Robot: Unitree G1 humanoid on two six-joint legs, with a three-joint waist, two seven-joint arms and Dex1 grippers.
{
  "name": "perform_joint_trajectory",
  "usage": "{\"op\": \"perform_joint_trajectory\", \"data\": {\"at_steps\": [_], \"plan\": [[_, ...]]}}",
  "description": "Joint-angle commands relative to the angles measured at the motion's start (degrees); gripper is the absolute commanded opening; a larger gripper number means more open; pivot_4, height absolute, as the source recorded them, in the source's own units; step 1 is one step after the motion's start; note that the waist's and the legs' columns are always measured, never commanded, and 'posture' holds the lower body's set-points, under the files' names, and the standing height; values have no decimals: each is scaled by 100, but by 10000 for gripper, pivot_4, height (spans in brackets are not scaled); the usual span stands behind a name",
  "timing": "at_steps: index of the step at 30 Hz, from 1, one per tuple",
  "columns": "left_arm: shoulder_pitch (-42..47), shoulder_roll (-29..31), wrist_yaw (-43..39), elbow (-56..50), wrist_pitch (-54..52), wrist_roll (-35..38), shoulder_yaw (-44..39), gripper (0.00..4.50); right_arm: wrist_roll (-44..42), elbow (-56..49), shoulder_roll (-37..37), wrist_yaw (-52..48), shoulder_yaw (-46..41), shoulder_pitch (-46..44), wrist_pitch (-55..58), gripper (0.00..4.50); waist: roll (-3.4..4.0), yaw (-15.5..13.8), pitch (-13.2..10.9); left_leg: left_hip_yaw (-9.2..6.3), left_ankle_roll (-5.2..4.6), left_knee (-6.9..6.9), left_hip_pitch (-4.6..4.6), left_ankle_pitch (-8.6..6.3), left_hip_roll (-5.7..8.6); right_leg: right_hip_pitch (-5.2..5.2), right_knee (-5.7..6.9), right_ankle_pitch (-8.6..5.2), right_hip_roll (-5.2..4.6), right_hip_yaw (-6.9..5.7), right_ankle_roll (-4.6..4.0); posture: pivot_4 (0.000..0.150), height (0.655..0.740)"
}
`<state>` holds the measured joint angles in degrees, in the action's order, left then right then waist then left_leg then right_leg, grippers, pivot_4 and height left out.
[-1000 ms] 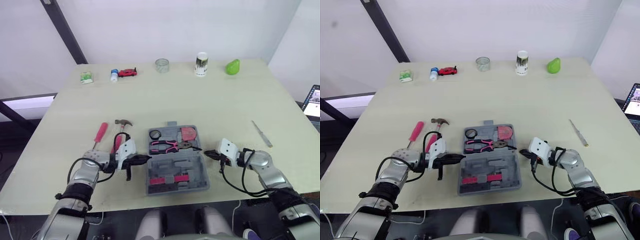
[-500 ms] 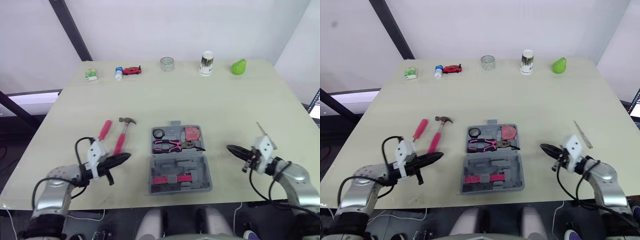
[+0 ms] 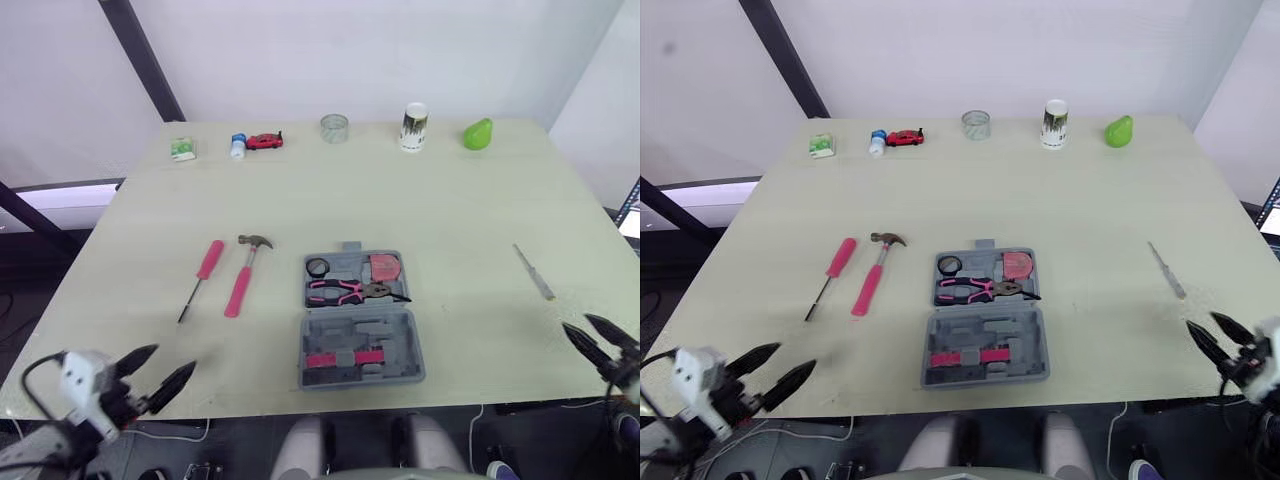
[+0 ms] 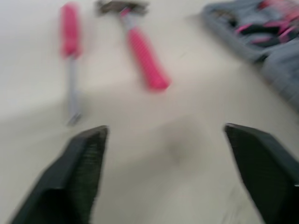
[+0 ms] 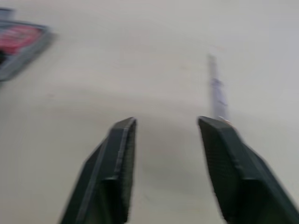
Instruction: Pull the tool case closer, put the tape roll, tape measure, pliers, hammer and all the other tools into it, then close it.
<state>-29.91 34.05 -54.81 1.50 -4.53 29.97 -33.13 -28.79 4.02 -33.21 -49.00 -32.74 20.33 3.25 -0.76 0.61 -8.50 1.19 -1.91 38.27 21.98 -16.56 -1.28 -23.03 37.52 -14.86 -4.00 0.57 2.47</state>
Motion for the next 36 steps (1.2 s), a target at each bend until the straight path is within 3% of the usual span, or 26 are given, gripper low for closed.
{"op": "perform_joint_trajectory", "data": {"at_steps": [1,2,9,21,27,36], "plan": [[-124,15,-57,157,185,122,-385,45000,-243,392,23,-233,-496,194,-356,41330,-11,-14,-5,0,0,1,0,0,0,0,0,0,0,0,0,1500,7400],[-151,31,-76,213,204,121,-438,45000,-277,532,24,-297,-580,248,-420,44250,-11,-16,-5,1,0,3,-1,0,0,1,0,0,2,-1,1,1500,7400],[-283,44,-228,452,352,60,-563,45000,-357,1555,-57,-900,-864,373,-971,44250,-14,-5,-6,6,0,3,-2,0,0,2,-2,-1,8,3,1,1500,7400],[-154,63,-216,182,270,-2,-354,45000,-162,2040,-216,-1329,-607,133,-1337,44250,-15,1,-5,11,0,3,-5,0,-1,2,-2,-1,10,12,1,1500,7400],[-140,33,3,-820,-172,168,-213,45000,-322,960,-154,-1332,-245,45,-983,44250,-14,-3,-4,10,0,4,-5,0,-2,2,1,-1,7,14,1,1500,7400],[326,23,384,-1471,-579,167,117,45000,-365,-32,-244,-1314,269,-313,-597,44250,-14,-11,-6,9,0,4,-4,0,-1,2,1,0,8,12,1,1500,7400]]}}
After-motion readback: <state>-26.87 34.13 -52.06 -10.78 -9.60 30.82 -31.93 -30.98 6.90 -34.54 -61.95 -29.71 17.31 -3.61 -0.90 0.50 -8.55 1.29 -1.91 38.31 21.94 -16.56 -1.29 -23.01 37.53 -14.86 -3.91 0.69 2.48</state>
